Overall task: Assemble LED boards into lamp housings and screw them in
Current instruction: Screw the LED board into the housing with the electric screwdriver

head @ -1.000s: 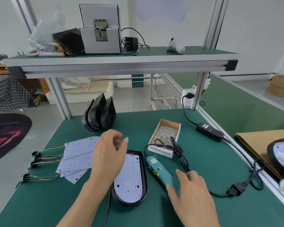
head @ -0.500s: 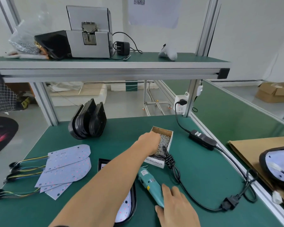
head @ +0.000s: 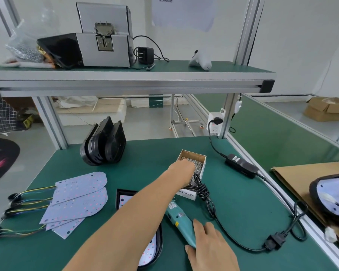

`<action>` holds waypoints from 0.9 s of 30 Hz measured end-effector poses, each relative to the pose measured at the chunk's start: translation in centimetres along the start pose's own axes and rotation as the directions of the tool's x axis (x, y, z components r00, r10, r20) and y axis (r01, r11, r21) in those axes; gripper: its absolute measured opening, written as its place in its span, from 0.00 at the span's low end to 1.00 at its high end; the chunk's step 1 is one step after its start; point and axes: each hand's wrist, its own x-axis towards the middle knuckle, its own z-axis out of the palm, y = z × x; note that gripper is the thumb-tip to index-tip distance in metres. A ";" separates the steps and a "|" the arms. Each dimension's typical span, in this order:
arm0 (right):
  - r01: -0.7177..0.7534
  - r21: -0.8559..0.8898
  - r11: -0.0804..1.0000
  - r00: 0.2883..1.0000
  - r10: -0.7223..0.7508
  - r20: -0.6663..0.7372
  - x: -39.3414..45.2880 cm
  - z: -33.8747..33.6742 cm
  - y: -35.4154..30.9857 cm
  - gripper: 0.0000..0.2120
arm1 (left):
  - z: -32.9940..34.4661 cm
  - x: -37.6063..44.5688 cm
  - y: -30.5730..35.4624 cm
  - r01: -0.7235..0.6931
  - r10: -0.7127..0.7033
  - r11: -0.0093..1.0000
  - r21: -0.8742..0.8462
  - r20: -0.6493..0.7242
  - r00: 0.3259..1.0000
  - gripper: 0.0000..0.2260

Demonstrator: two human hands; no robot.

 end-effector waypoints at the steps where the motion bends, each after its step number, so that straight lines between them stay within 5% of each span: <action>1: 0.003 0.003 1.000 1.000 -0.003 -0.006 0.0 0.1 0.0 0.35 | 0.0 -0.1 -0.1 -0.003 0.003 1.000 -0.017 -0.009 1.000 0.12; 8: 0.002 0.008 1.000 0.999 -0.002 -0.035 -0.2 0.4 0.0 0.35 | 0.4 -1.0 -1.4 0.041 -0.047 0.983 -0.178 -0.031 0.998 0.11; 21: -0.008 -0.004 1.000 1.000 0.008 -0.017 0.1 0.3 0.1 0.36 | -0.2 -1.0 -0.1 0.016 -0.017 1.000 0.006 0.103 0.995 0.18; 27: 0.020 -0.021 1.000 1.000 -0.020 -0.020 0.0 0.1 0.2 0.37 | -0.2 -1.2 -0.9 0.042 -0.029 0.985 -0.169 0.079 0.996 0.07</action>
